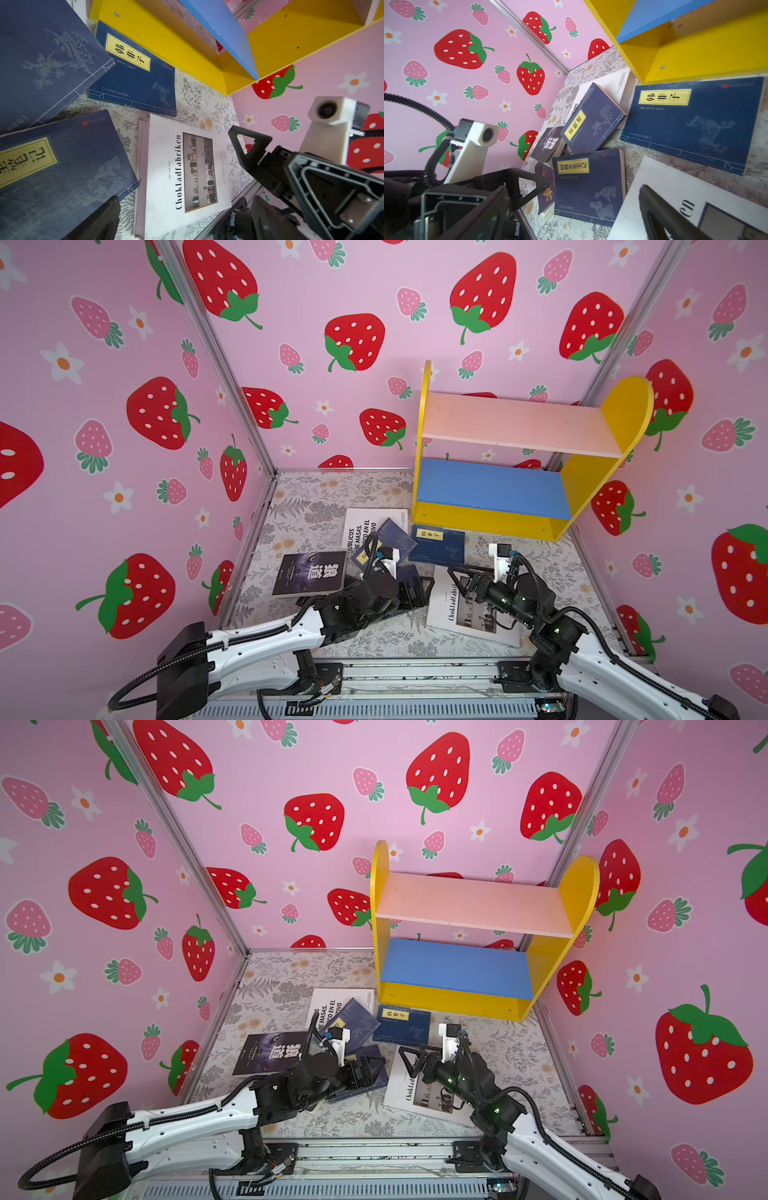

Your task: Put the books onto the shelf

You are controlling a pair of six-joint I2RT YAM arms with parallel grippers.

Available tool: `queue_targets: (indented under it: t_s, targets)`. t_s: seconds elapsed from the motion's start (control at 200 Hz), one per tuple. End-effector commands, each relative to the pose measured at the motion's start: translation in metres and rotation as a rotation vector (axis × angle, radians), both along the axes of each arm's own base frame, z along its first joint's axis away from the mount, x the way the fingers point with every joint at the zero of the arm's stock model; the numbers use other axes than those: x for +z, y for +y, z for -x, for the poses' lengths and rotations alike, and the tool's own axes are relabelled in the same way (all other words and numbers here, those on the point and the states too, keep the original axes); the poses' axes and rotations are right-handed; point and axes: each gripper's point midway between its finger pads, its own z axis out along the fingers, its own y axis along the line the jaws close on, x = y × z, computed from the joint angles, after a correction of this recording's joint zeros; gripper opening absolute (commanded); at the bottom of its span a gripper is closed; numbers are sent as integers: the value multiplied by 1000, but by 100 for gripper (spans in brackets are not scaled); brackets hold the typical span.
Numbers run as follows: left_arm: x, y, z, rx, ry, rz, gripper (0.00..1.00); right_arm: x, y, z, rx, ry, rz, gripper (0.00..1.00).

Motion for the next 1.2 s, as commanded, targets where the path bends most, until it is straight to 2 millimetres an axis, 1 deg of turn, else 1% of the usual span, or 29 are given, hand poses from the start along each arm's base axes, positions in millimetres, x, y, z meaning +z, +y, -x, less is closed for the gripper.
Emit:
queue_targets:
  t_s: [0.0, 0.06, 0.11, 0.12, 0.125, 0.155, 0.185, 0.27, 0.35, 0.395, 0.4, 0.405, 0.42, 0.455, 0.575, 0.655, 0.78, 0.91, 0.97, 1.066, 1.151, 1.161, 1.196]
  targets:
    - [-4, 0, -5, 14, -18, -38, 99, -19, -34, -24, -235, 104, 137, 100]
    - [-12, -3, -4, -28, -31, -124, 99, -27, -61, -36, -362, 126, 296, 100]
    - [-21, -4, -5, -59, -32, -199, 99, -27, -77, -41, -424, 120, 391, 100]
    - [-22, -6, -5, -71, -31, -208, 99, -29, -80, -42, -437, 119, 413, 100]
    - [-23, -7, -5, -76, -31, -213, 99, -29, -85, -43, -456, 119, 440, 100]
    - [-28, -12, -6, -117, -26, -234, 99, -30, -91, -46, -482, 119, 467, 100]
    - [-35, -17, -6, -157, -14, -250, 99, -37, -102, -47, -511, 144, 521, 100]
    - [-53, -34, -9, -273, 30, -266, 99, -47, -120, -51, -553, 211, 551, 100]
    - [-69, -45, -16, -340, 75, -258, 99, -62, -137, -52, -578, 303, 545, 100]
    - [-74, -53, -17, -380, 99, -234, 99, -70, -143, -50, -582, 344, 543, 100]
    - [-72, -54, -17, -383, 96, -227, 99, -72, -144, -49, -583, 351, 546, 100]
    - [-76, -54, -17, -387, 104, -231, 99, -72, -144, -49, -583, 351, 546, 100]
    - [-74, -57, -18, -399, 102, -218, 99, -74, -146, -48, -586, 359, 550, 100]
    - [-78, -62, -19, -427, 115, -206, 99, -80, -152, -45, -602, 386, 562, 100]
    - [-93, -72, -15, -488, 169, -205, 100, -98, -167, -34, -646, 455, 596, 100]
    - [-96, -82, -9, -534, 206, -159, 99, -108, -165, -28, -625, 490, 578, 100]
    - [-96, -92, -2, -566, 246, -75, 96, -126, -152, -15, -555, 541, 507, 100]
    - [-94, -101, -3, -567, 266, -7, 96, -142, -142, -4, -502, 562, 434, 100]
    - [-92, -107, -4, -567, 269, 16, 94, -147, -138, -1, -475, 565, 413, 100]
    - [-82, -116, -10, -561, 256, 66, 91, -145, -130, -6, -445, 531, 389, 100]
    - [-68, -125, -15, -565, 237, 108, 89, -137, -123, -13, -417, 491, 371, 100]
    - [-66, -126, -16, -568, 233, 112, 89, -132, -121, -17, -415, 472, 358, 100]
    - [-60, -129, -17, -571, 226, 120, 88, -126, -117, -22, -404, 451, 346, 100]
